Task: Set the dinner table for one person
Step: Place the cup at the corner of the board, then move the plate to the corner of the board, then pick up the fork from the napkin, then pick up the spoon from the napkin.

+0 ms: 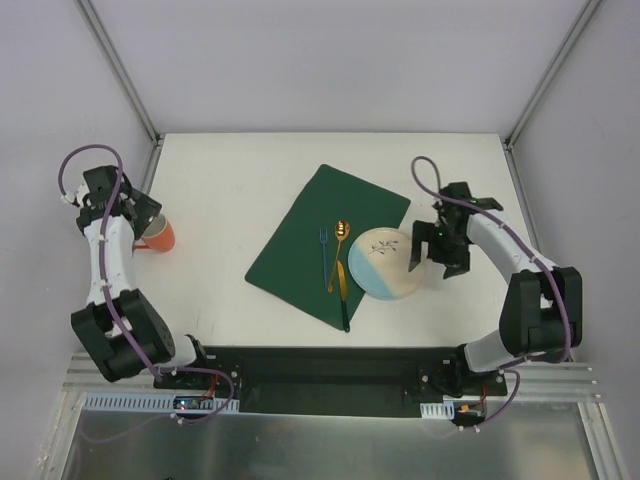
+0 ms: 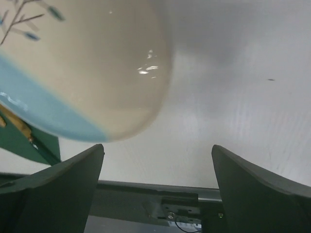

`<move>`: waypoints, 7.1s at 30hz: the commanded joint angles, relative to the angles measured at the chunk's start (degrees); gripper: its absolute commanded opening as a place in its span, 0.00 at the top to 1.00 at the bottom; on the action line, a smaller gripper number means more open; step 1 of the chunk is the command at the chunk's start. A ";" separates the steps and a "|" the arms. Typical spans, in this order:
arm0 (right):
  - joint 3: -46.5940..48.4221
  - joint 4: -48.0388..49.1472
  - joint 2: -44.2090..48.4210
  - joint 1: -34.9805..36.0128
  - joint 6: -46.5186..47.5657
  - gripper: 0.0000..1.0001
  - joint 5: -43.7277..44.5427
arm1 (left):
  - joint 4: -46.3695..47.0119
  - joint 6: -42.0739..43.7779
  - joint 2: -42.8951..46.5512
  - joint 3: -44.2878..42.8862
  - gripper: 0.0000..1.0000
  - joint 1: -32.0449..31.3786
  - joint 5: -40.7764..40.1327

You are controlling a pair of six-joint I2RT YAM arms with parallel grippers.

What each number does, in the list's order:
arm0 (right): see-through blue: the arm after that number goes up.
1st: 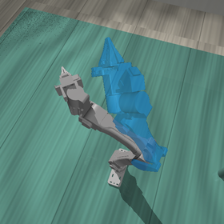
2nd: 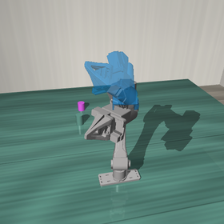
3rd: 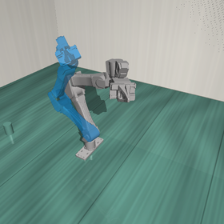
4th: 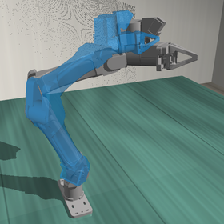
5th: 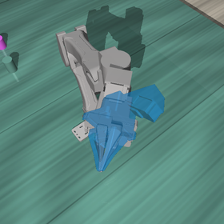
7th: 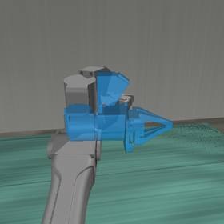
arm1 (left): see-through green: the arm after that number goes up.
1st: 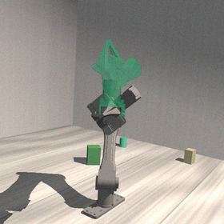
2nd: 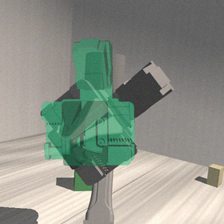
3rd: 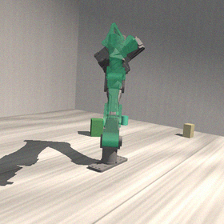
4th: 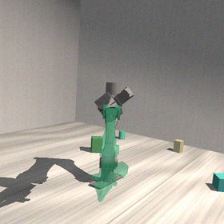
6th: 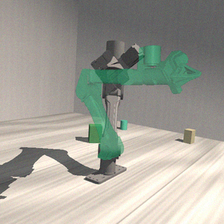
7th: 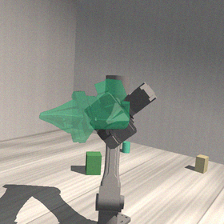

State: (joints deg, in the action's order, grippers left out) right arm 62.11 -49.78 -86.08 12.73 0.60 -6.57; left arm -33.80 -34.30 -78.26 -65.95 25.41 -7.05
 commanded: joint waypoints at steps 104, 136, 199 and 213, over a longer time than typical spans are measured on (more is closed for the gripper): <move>15.85 13.39 -19.56 -44.20 -10.80 0.99 5.51 | -13.57 -2.96 11.46 -0.75 0.01 -39.65 13.99; 16.99 16.82 -18.68 -36.12 -8.60 0.91 -10.04 | -12.08 -3.31 11.11 -0.32 0.01 -40.08 15.31; 7.94 3.30 -4.02 -1.84 -6.75 0.28 -4.53 | -14.18 -9.02 -35.81 -31.50 0.01 -60.91 7.40; 5.57 -3.48 14.70 -1.83 -8.07 0.27 3.05 | -18.84 -17.63 -46.89 -39.43 0.01 -68.47 1.07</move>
State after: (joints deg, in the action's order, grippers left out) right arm 67.61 -49.80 -77.03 10.72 -6.39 -5.87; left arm -49.67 -47.48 -124.09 -105.38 -43.00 -2.98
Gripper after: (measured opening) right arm 0.724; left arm 0.993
